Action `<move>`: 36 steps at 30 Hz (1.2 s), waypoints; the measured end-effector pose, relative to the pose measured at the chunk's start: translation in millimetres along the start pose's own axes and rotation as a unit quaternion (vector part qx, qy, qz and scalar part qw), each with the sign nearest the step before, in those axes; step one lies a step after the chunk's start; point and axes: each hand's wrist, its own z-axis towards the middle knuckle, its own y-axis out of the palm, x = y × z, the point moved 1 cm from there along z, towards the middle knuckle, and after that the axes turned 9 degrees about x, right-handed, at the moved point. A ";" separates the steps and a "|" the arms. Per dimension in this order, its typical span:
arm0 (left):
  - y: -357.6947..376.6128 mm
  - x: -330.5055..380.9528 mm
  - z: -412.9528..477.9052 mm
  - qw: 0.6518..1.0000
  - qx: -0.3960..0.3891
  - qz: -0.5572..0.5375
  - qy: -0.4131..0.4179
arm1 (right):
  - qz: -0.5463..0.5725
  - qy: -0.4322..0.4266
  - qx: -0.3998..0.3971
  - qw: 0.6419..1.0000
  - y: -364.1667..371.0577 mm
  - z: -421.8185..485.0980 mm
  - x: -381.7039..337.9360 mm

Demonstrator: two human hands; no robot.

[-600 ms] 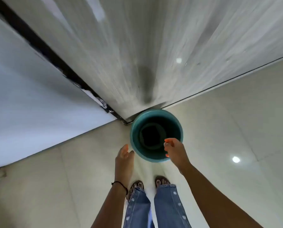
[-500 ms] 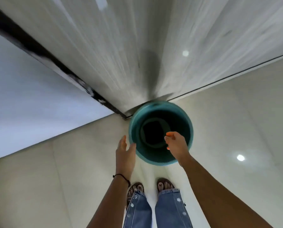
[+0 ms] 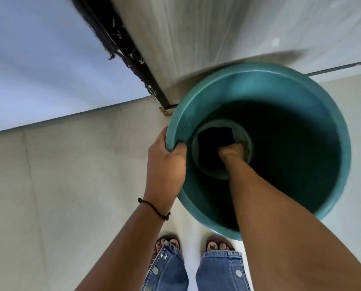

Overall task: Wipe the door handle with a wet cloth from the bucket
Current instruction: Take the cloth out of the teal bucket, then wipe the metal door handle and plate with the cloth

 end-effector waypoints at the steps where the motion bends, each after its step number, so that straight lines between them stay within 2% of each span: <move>1: 0.4 -0.5 0.6 1.000 -0.001 0.003 0.000 | 0.002 0.002 -0.001 1.000 1.9 1.1 -0.1; 4: 1.0 -0.8 0.7 1.000 0.000 0.001 0.003 | 0.056 0.019 -0.041 0.997 -2.1 -4.5 0.6; 8: -2.7 6.3 -2.7 0.999 -0.030 0.000 -0.015 | 0.144 -0.009 -0.080 0.986 -36.4 -47.3 -0.5; 10: -12.3 17.2 -10.2 0.998 -0.043 0.000 -0.045 | 0.209 -0.015 -0.104 0.972 -64.7 -82.8 0.2; 13: -36.9 48.3 -41.2 0.993 -0.047 -0.010 -0.106 | 0.280 -0.030 -0.180 0.942 -116.9 -150.0 3.2; 17: -90.5 102.7 -116.0 0.982 -0.073 -0.078 -0.155 | 0.247 -0.101 -0.208 0.941 -189.2 -268.2 7.7; 21: -171.5 167.1 -203.2 0.947 -0.095 -0.203 -0.230 | 0.172 -0.136 -0.225 0.949 -241.8 -413.0 2.8; 27: -323.5 242.1 -299.7 0.942 0.001 -0.275 -0.195 | 0.073 -0.270 -0.250 0.927 -275.8 -605.5 -23.8; 36: -555.5 282.1 -394.9 0.911 0.176 -0.360 -0.098 | -0.013 -0.437 -0.353 0.827 -234.4 -828.0 -42.5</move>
